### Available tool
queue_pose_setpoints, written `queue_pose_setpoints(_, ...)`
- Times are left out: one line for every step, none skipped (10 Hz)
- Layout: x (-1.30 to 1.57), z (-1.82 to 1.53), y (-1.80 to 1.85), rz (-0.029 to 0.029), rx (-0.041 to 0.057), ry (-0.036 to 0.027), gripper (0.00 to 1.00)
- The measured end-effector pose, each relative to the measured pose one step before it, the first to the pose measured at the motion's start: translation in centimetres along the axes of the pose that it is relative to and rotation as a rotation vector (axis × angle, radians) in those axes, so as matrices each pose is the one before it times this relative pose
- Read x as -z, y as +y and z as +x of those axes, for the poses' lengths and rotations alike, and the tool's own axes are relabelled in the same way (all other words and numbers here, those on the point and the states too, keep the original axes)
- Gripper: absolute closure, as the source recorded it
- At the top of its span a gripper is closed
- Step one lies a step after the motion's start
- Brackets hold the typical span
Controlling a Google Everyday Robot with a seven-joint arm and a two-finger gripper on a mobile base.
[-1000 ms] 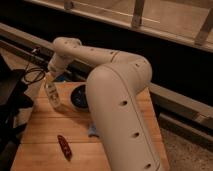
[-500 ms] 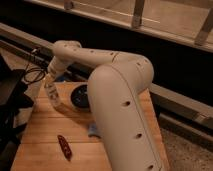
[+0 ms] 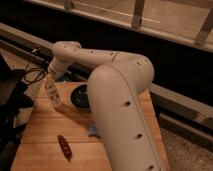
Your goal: Stand the bottle upright
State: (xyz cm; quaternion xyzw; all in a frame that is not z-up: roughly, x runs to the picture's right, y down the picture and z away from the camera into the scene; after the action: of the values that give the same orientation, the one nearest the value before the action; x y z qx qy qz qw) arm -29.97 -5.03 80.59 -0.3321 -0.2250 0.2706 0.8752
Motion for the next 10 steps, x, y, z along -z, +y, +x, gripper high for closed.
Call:
queue_pose_setpoints(0.033, 0.141, 0.044, -0.00597, -0.00224, 0.00055, 0.28)
queue_pose_setpoints(0.040, 0.038, 0.157, -0.00853, -0.00317, -0.00546, 0.21)
queue_pose_setpoints(0.037, 0.104, 0.053, -0.00490, -0.00304, -0.00281, 0.20)
queue_pose_setpoints(0.198, 0.104, -0.179, -0.00061, 0.00256, -0.00291, 0.24)
queue_pose_setpoints(-0.093, -0.275, -0.240, -0.00247, 0.04006, -0.00190, 0.34)
queue_pose_setpoints(-0.128, -0.255, 0.108, -0.00923, 0.04690, -0.00479, 0.45)
queue_pose_setpoints(0.131, 0.170, -0.087, -0.00317, 0.00347, -0.00390, 0.55)
queue_pose_setpoints(0.137, 0.207, -0.179, 0.00044, -0.00643, -0.00246, 0.62)
queue_pose_setpoints(0.000, -0.054, -0.126, -0.00001, 0.00602, -0.00348, 0.74)
queue_pose_setpoints(-0.131, -0.103, 0.055, -0.00403, 0.01374, -0.00137, 0.84)
